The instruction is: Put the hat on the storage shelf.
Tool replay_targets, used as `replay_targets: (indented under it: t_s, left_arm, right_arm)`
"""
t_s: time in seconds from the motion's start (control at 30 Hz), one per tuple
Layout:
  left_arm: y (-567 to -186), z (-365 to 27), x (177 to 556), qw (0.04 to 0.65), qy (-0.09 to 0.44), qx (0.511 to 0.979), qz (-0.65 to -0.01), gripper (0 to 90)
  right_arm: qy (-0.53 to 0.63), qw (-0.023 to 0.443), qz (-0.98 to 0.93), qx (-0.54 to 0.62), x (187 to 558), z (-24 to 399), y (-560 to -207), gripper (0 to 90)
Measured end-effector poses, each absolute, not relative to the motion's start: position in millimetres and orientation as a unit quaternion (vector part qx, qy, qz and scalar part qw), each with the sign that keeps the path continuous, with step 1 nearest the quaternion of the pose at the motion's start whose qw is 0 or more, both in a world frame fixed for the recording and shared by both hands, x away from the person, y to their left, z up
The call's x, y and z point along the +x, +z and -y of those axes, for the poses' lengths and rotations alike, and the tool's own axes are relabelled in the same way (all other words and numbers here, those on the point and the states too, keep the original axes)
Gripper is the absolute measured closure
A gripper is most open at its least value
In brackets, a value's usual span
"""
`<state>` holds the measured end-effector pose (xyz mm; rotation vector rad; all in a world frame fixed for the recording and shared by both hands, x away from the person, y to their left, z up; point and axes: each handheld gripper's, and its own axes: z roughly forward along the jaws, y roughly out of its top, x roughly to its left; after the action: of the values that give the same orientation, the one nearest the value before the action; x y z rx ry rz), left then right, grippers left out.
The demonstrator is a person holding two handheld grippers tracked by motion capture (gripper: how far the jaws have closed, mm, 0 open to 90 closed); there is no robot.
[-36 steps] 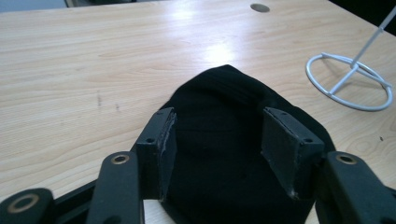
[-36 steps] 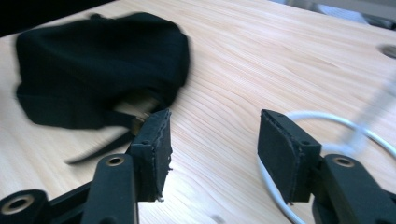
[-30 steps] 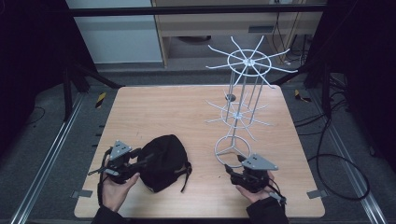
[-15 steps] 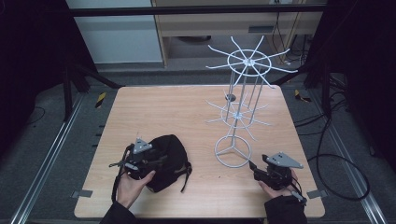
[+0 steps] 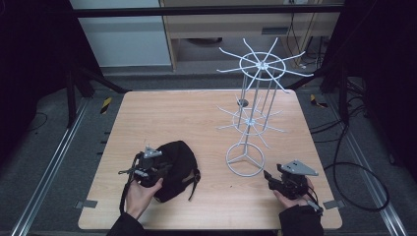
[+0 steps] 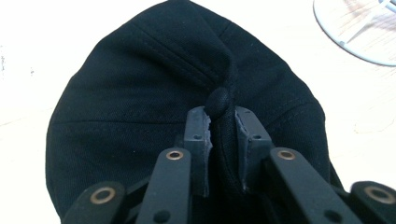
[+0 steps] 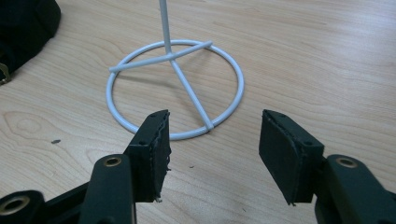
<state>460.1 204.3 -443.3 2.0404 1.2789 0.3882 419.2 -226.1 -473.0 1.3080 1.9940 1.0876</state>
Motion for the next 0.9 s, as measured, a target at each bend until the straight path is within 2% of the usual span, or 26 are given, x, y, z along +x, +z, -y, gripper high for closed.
replay_targets:
  t_s: [0.2,0.53,0.9]
  left_arm:
    - [-432.2,-213.9,452.8,0.376,0.176,0.768,-0.488,78.0]
    - [-399.0,-231.6,428.3,0.481,0.214,0.723,-0.447,78.6]
    - [-364.9,-243.4,405.9,0.56,0.241,0.679,-0.408,78.6]
  right_arm:
    - [0.396,0.259,-0.737,0.482,419.5,227.2,-474.3,43.9]
    - [0.396,0.261,-0.738,0.479,419.6,227.4,-475.0,44.0]
    - [0.395,0.267,-0.738,0.477,420.5,229.1,-475.6,43.9]
